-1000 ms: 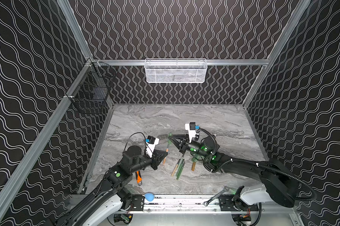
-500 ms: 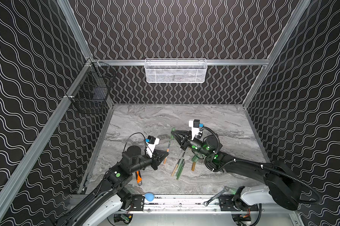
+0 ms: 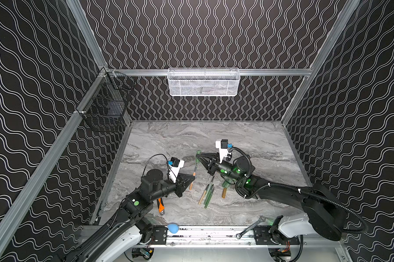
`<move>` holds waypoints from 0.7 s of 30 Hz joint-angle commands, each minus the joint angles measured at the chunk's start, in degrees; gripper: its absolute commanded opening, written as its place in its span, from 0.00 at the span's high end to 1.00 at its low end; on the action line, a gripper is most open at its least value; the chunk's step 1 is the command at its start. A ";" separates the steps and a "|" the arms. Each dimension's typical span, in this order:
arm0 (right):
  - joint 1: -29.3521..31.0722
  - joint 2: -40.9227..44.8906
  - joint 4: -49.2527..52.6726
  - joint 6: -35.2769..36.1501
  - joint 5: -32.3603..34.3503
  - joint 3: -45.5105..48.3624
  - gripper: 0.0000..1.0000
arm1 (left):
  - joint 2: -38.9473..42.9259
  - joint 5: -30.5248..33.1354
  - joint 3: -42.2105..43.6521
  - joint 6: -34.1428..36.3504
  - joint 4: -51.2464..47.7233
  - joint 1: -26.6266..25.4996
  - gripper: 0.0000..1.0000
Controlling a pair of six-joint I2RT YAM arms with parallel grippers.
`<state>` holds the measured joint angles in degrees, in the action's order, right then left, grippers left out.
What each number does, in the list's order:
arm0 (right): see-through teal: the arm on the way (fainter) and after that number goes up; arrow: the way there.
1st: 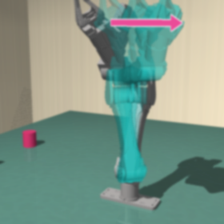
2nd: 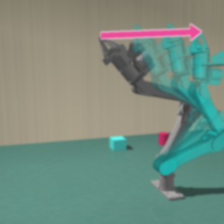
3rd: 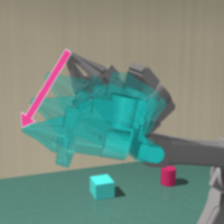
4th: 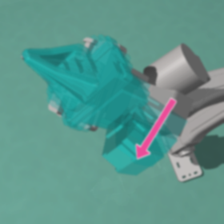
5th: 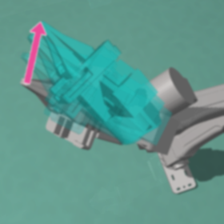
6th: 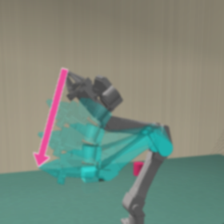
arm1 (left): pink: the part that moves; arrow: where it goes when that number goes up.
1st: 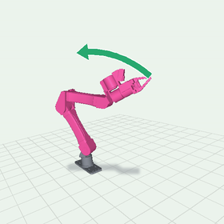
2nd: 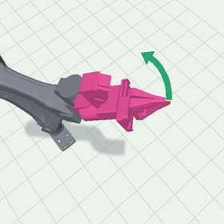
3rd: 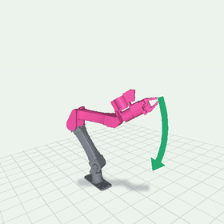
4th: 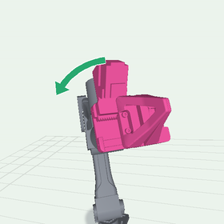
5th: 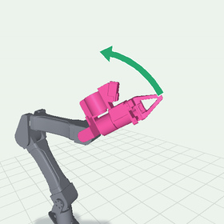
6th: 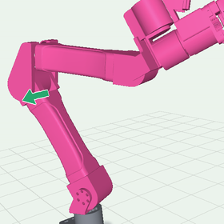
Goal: Insert the pens into the pen caps
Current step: 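Bring the green cap toward the tan pen's nib, aligning both grippers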
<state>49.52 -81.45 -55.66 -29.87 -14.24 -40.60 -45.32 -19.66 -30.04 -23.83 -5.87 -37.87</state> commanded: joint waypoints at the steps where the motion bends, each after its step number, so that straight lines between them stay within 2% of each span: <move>1: 0.09 -0.45 -2.57 -1.35 -1.04 -0.36 0.98 | 0.17 0.94 -0.10 0.28 1.17 0.07 1.00; 21: 0.61 -1.21 -5.29 -5.58 -1.48 1.44 0.99 | 0.85 1.75 -0.63 0.98 1.84 0.80 1.00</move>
<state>49.89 -82.52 -57.39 -33.71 -15.92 -39.70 -44.42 -18.22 -30.04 -23.66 -6.24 -37.43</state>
